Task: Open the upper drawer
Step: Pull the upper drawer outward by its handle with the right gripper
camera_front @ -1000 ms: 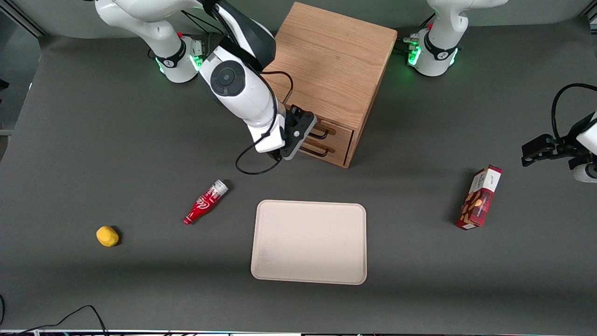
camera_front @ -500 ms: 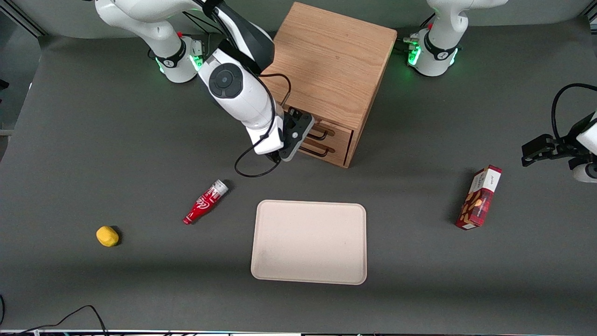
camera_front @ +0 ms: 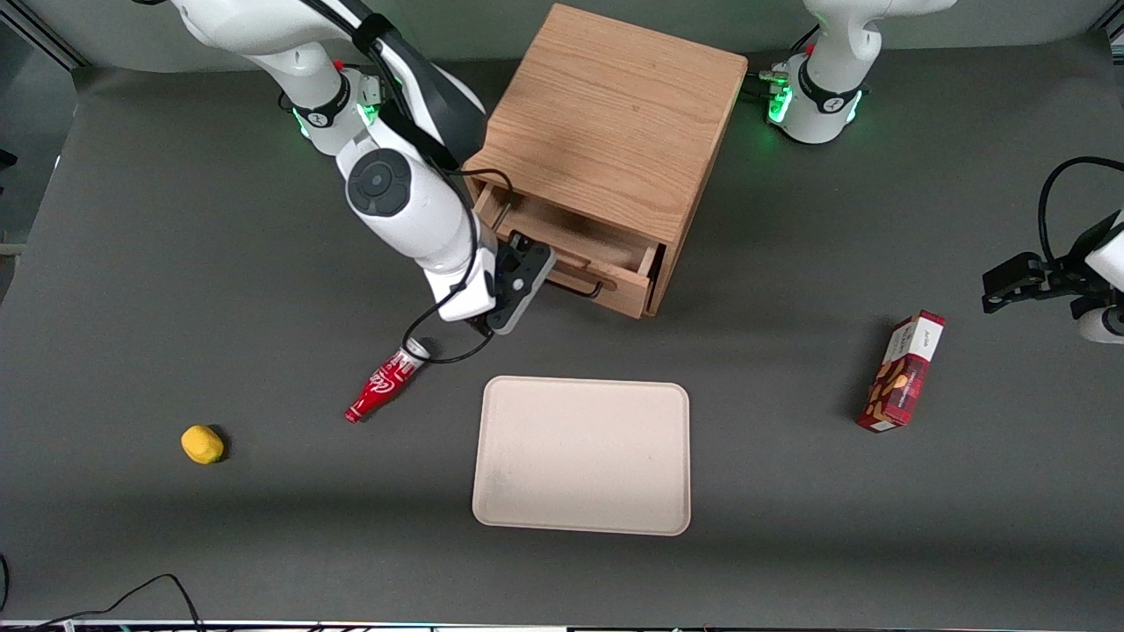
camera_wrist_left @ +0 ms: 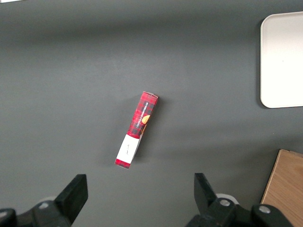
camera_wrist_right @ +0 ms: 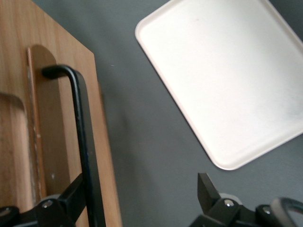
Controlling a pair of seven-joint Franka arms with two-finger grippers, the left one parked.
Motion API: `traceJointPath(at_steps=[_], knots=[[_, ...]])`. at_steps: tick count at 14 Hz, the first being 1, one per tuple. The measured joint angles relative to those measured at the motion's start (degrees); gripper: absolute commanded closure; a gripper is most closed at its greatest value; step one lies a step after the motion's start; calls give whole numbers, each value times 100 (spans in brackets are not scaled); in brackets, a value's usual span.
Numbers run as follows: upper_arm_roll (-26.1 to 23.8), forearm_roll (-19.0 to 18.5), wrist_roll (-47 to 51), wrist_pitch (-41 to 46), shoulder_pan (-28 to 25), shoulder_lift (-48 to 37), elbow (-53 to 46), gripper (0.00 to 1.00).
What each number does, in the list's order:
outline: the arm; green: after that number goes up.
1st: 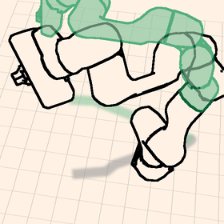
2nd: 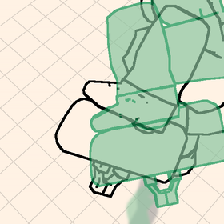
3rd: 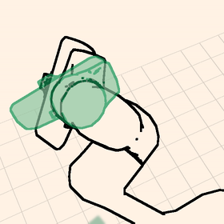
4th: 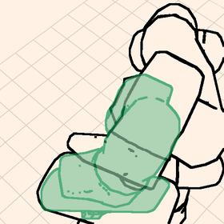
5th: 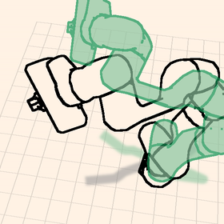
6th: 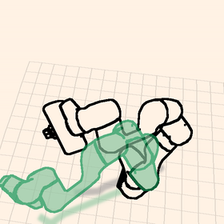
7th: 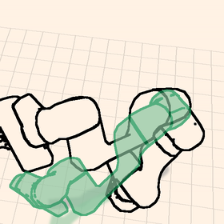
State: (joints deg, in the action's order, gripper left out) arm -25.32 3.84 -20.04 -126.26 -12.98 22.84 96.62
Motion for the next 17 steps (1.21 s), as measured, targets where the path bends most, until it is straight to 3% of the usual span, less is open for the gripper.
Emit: traceJointPath(at_steps=[7, 17], knots=[[43, -34, -207, -85, 226, 392, -531, 0], [215, -516, -312, -91, 434, 1155, -1450, 0]])
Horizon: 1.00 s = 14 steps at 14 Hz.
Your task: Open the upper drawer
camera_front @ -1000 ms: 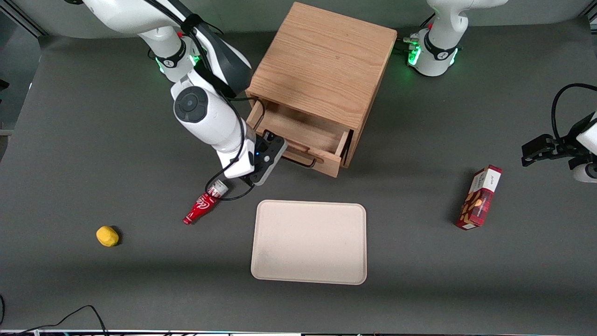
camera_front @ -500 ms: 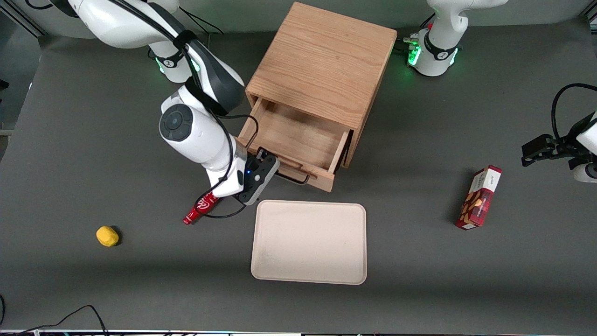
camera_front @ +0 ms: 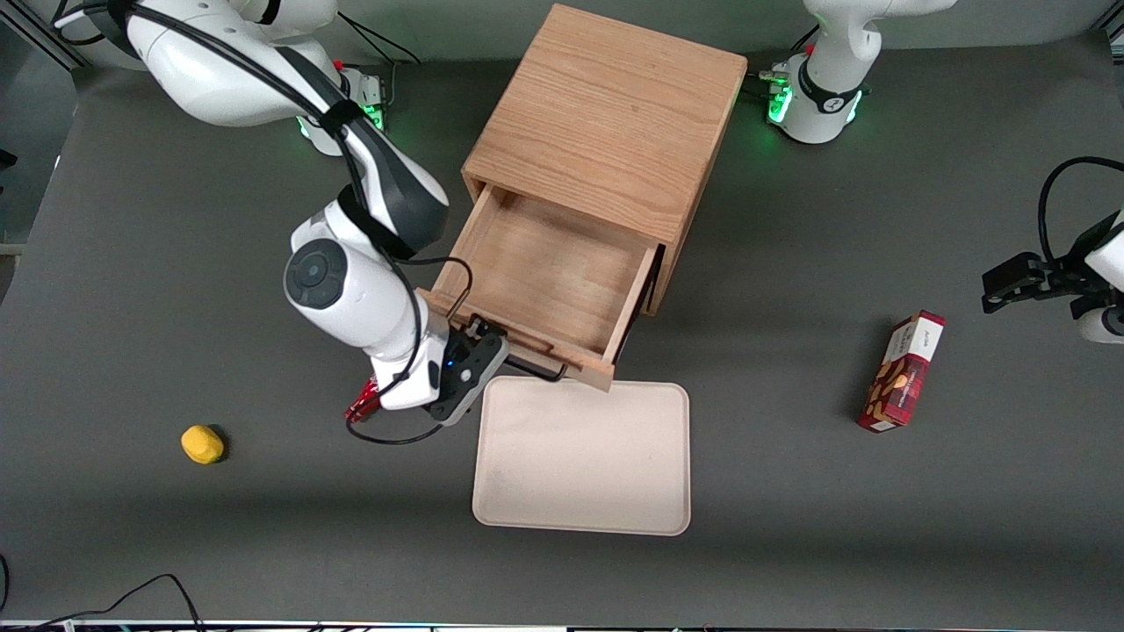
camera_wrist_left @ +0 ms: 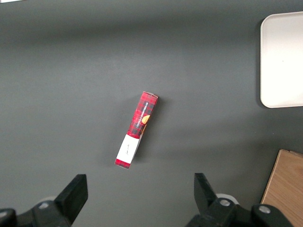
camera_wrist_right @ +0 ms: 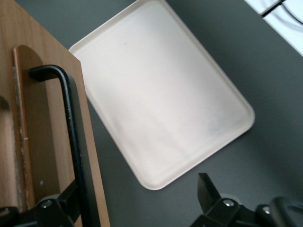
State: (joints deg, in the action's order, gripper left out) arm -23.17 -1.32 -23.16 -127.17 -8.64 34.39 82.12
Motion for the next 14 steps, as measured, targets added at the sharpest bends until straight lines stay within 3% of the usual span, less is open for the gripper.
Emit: traceJointPath(at_steps=[14], knots=[[-13, -67, -254, 24, 254, 345, -453, 0]])
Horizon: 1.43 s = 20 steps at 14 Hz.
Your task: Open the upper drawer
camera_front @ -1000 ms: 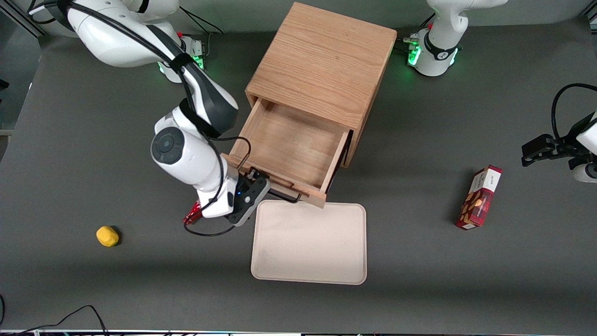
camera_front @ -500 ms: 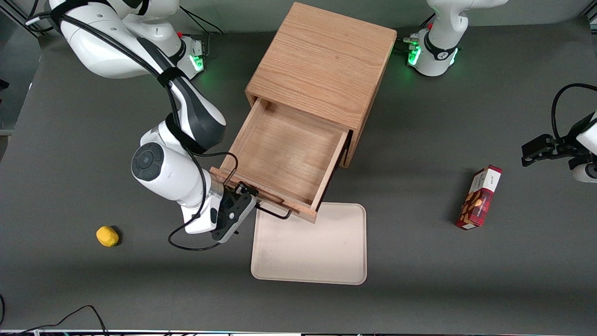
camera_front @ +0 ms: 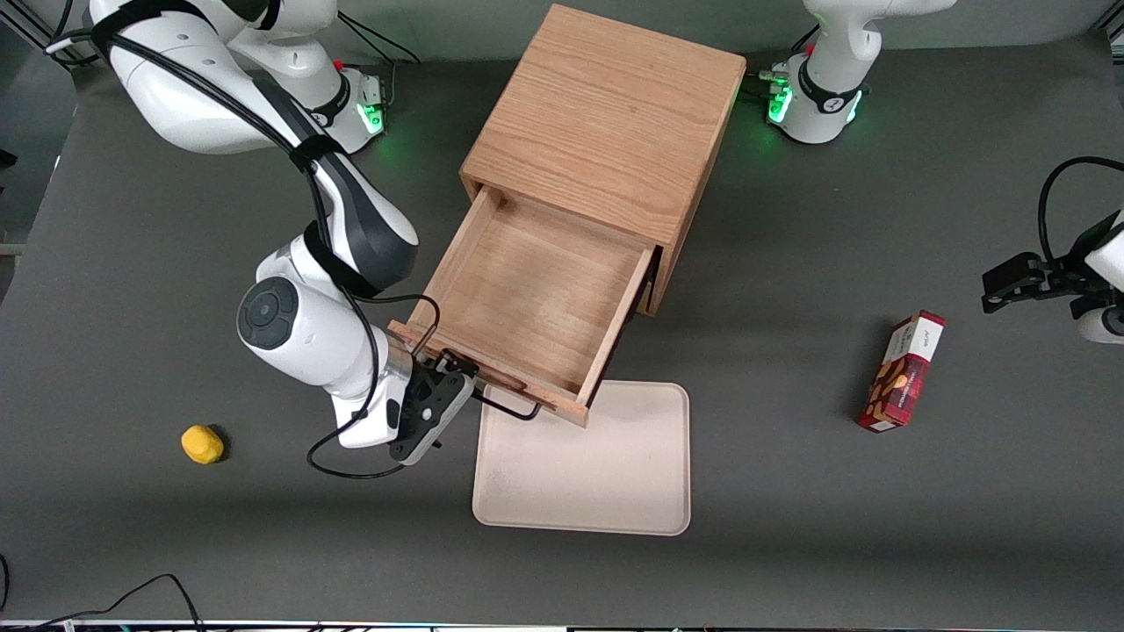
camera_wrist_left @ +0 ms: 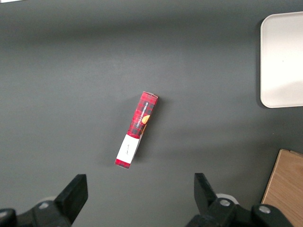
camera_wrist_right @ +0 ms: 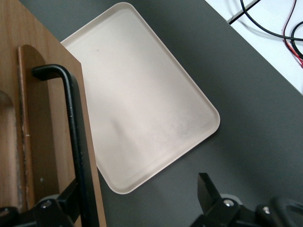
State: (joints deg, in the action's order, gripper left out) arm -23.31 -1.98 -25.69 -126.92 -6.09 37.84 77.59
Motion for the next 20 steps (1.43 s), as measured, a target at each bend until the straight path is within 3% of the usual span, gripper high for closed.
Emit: traceJointPath(at_steps=[7, 12, 18, 20], knots=[[-105, 29, 351, 527, 3, -8, -415, 0], [-211, 532, 845, 955, 5, -59, -655, 0], [-177, 600, 1387, 2465, 438, -966, -946, 0], [141, 596, 1399, 3134, 669, -1453, -925, 0]])
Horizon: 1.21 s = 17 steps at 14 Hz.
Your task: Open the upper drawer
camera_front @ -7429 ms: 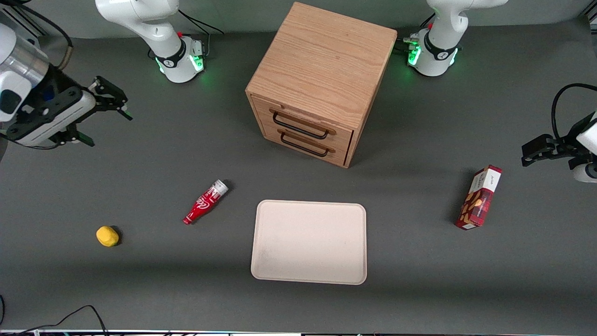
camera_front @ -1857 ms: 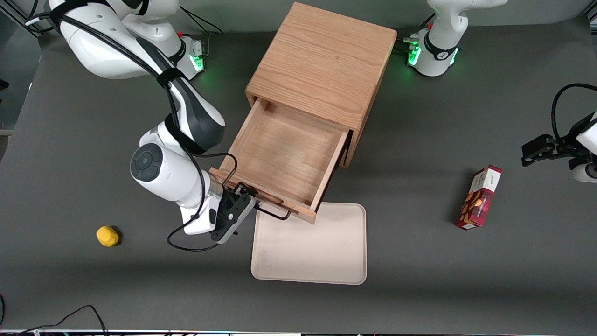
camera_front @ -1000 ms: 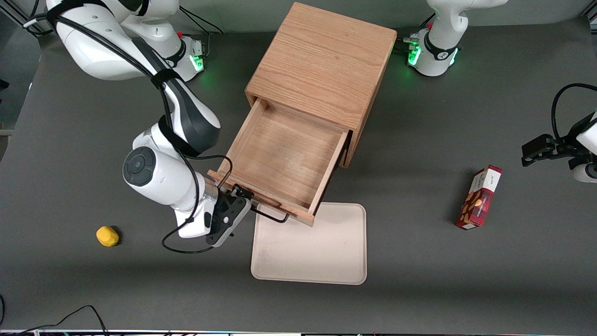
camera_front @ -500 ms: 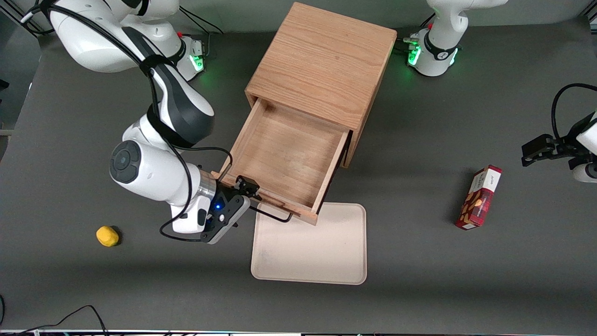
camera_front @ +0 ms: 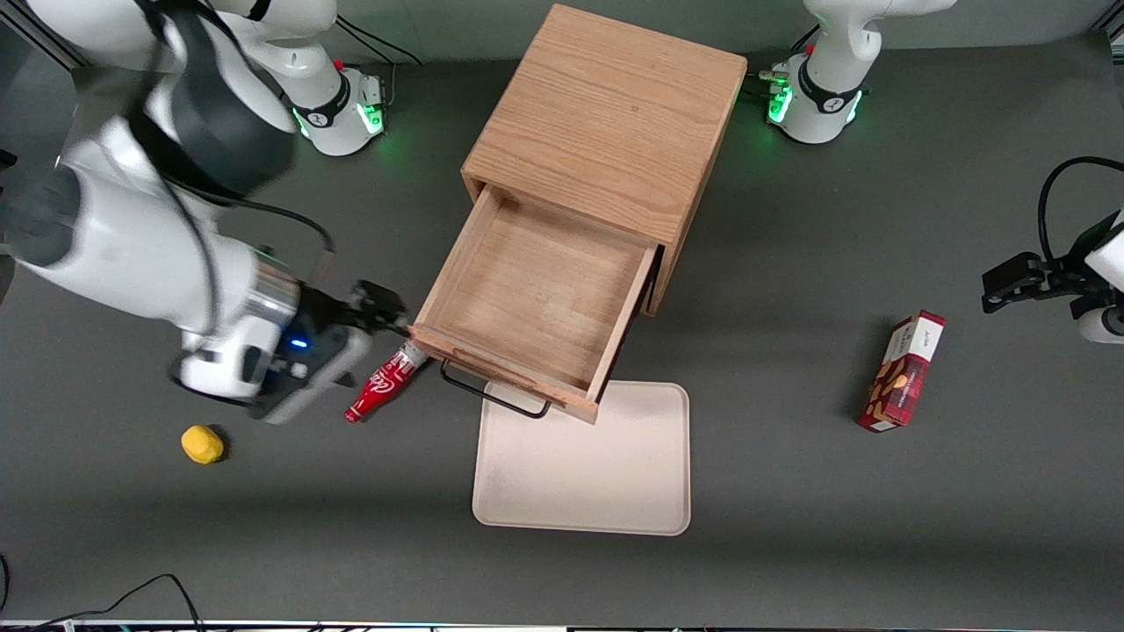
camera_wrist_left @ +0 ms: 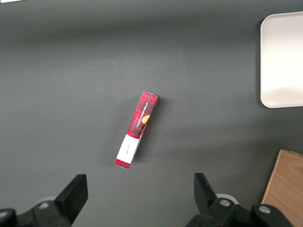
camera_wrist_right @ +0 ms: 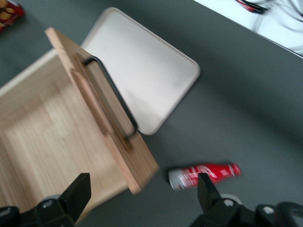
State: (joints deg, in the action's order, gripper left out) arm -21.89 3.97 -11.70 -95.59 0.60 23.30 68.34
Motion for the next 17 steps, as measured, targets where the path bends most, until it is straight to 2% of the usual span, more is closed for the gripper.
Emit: traceJointPath(at_steps=[3, 6, 9, 12, 15, 17], knots=[[765, -138, -4, 284, 30, -740, 494, 0], [1331, -203, 117, -514, 26, -1692, 1637, 0], [1627, -204, 1025, -845, 46, -2569, 2828, 0], [1795, -248, 1706, -764, 45, -2828, 3068, 0], [2222, -250, 1745, -770, 52, -2827, 3038, 0], [2334, -250, 1620, -770, 54, -2811, 2976, 0]])
